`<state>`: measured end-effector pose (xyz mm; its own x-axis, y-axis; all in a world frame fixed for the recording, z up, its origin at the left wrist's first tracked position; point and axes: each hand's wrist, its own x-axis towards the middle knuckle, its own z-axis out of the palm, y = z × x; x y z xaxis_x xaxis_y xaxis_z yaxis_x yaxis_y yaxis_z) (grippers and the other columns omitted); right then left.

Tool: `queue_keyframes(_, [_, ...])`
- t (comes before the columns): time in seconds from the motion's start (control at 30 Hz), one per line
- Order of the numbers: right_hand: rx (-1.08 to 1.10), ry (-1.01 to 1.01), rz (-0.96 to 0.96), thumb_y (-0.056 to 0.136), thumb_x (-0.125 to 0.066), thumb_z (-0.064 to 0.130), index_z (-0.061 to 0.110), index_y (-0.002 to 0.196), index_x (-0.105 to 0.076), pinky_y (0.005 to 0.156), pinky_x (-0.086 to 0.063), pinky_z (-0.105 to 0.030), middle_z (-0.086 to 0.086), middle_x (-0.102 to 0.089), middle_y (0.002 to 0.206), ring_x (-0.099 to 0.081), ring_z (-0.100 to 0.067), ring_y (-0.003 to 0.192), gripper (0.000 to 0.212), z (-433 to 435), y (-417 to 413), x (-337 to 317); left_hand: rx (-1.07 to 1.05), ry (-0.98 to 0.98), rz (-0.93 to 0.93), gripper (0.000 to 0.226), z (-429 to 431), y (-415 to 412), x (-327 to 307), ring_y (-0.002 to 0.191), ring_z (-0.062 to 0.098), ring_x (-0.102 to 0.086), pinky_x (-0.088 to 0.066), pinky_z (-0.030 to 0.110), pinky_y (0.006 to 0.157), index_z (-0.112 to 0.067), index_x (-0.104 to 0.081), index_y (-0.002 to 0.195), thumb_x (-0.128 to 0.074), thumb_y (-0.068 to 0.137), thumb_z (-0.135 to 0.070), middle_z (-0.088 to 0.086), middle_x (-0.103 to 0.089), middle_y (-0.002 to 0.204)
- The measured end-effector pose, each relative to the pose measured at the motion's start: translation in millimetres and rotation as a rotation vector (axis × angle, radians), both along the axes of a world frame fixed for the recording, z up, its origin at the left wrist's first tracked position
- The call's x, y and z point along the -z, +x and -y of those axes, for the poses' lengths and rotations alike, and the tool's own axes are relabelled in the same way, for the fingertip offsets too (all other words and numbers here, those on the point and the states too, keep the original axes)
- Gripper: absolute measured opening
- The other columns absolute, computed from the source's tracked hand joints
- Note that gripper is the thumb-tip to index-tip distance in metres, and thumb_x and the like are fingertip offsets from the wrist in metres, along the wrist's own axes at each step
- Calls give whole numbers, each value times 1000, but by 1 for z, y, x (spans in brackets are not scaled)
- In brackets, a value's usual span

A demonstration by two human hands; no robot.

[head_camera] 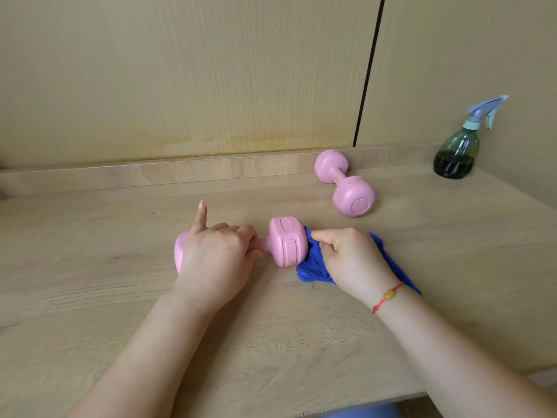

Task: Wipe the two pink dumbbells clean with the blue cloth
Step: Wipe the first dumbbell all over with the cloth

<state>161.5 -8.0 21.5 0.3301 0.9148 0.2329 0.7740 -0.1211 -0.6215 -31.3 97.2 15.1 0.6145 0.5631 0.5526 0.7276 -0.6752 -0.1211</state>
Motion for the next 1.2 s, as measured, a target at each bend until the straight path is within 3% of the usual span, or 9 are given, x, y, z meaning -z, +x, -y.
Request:
queue_keyframes(0.27, [-128, 7, -465, 99, -42, 2, 21, 123, -67, 101, -45, -23, 6, -72, 110, -64, -10, 107, 40, -33, 7, 8, 5, -8, 10, 13, 3, -1, -2, 58, 22, -64, -33, 64, 108, -17, -70, 81, -73, 78, -30, -5, -65, 59])
queue_keyframes(0.47, [-78, 114, -329, 93, -54, 0, 15, 116, -72, 90, -41, -4, 10, -72, 109, -59, 9, 98, 33, -10, 8, 6, -14, -24, -20, 20, 4, 0, -5, 59, 22, -65, -32, 63, 109, -18, -70, 81, -60, 79, -35, -6, -65, 59])
queue_keyframes(0.6, [-27, 80, -239, 87, -55, 4, 2, 90, -74, 63, -44, -21, 7, -69, 64, -44, 3, 60, 20, -1, 9, 8, -9, -48, -24, 16, 3, -1, -3, 64, 23, -67, -29, 63, 110, -18, -71, 86, -79, 76, -27, -5, -67, 63])
queue_keyframes(0.73, [-10, -3, -135, 84, -50, 3, -1, 76, -68, 55, -37, -39, -22, -44, 59, -30, -10, 62, 21, -1, 3, 8, -6, -60, -23, 15, 4, -1, -5, 65, 23, -67, -28, 64, 111, -18, -71, 87, -78, 77, -28, -5, -67, 63])
queue_keyframes(0.8, [-4, -29, -57, 82, -46, 0, 4, 61, -51, 52, -25, -34, -8, -24, 56, -23, -17, 60, 21, -1, -2, 8, 2, -46, -16, 12, 5, -1, -5, 64, 23, -67, -29, 65, 110, -18, -70, 86, -74, 79, -28, -5, -66, 62])
queue_keyframes(0.9, [7, -53, -54, 83, -44, -2, 16, 56, -45, 53, -25, -31, 0, -23, 52, -24, -20, 58, 32, -4, -3, 10, -6, -46, -33, 16, 4, -2, -6, 64, 23, -66, -31, 66, 108, -18, -70, 86, -64, 80, -33, -5, -66, 62])
queue_keyframes(1.03, [5, -59, -163, 87, -41, 1, 23, 93, -73, 54, -36, -33, 4, -42, 51, -33, -18, 53, 39, -16, 1, 14, 13, -61, -62, 17, 4, -1, -8, 65, 24, -67, -33, 66, 106, -18, -70, 86, -78, 76, -28, -4, -66, 61])
queue_keyframes(1.13, [8, -30, -194, 88, -41, 3, 18, 107, -70, 58, -47, -39, -9, -60, 66, -37, -18, 56, 38, -21, 2, 18, 19, -58, -60, 19, 5, -1, -10, 64, 24, -67, -34, 67, 106, -18, -70, 85, -82, 74, -27, -4, -66, 60])
queue_keyframes(1.2, [-3, -1, -228, 91, -43, 4, 21, 113, -71, 57, -41, -31, -1, -63, 69, -40, -12, 53, 39, -20, 2, 19, 20, -54, -61, 14, 7, -1, -10, 63, 23, -67, -34, 68, 105, -17, -70, 84, -74, 79, -30, -4, -66, 60])
